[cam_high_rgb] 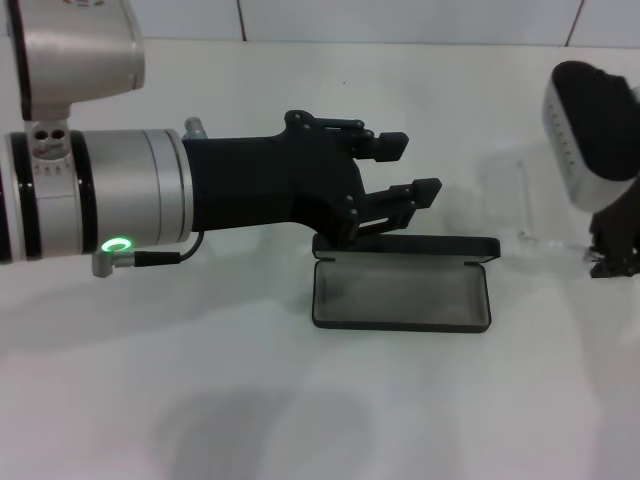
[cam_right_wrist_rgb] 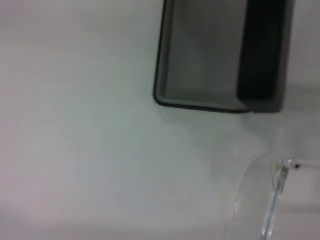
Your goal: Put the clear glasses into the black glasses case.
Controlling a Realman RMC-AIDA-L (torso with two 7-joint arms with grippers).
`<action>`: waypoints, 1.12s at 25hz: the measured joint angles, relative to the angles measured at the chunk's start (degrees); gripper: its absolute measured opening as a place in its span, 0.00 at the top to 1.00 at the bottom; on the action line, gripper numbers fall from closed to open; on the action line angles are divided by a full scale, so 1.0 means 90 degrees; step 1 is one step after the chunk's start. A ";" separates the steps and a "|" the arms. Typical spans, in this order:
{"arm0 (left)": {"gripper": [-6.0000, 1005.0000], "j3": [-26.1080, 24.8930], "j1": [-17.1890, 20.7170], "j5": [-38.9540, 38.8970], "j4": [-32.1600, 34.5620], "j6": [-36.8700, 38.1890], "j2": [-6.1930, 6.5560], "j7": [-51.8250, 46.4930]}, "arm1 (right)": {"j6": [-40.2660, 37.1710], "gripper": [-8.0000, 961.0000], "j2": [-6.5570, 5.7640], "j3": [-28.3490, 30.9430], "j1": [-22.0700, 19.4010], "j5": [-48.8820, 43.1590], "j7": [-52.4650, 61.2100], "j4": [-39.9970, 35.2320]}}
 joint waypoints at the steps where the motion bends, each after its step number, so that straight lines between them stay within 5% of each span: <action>1: 0.53 0.0000 0.0000 -0.0002 -0.0003 0.0000 0.0000 0.0000 | -0.0005 0.83 -0.0011 0.0007 -0.0119 0.0001 0.0028 -0.0195; 7: 0.53 0.0000 -0.0015 -0.0023 0.0029 0.0000 0.0000 0.0000 | 0.0110 0.87 -0.0022 0.0274 -0.0733 -0.0031 0.0148 -0.1347; 9: 0.53 -0.0018 -0.0033 -0.0067 0.0035 0.0000 0.0001 0.0000 | 0.0374 0.87 -0.0014 0.0573 -0.1255 0.0118 0.0319 -0.2283; 10: 0.53 -0.0109 -0.0060 -0.0232 0.0045 0.0001 0.0000 0.0005 | 0.0473 0.87 -0.0013 0.0849 -0.1644 0.0508 0.0378 -0.2993; 16: 0.53 -0.0579 -0.0068 -0.1281 -0.0092 0.0324 0.0000 0.0620 | 0.0497 0.87 -0.0040 0.1536 -0.2822 0.3158 0.0197 -0.4222; 21: 0.69 -0.0801 -0.0073 -0.2316 -0.0240 0.0729 0.0000 0.1467 | 0.0500 0.87 -0.0014 0.1134 -0.3898 0.5778 -0.0797 -0.4296; 28: 0.86 -0.0860 -0.0162 -0.3347 -0.0415 0.1198 0.0000 0.2370 | 0.0489 0.87 -0.0020 0.0238 -0.4077 0.7286 -0.1802 -0.3316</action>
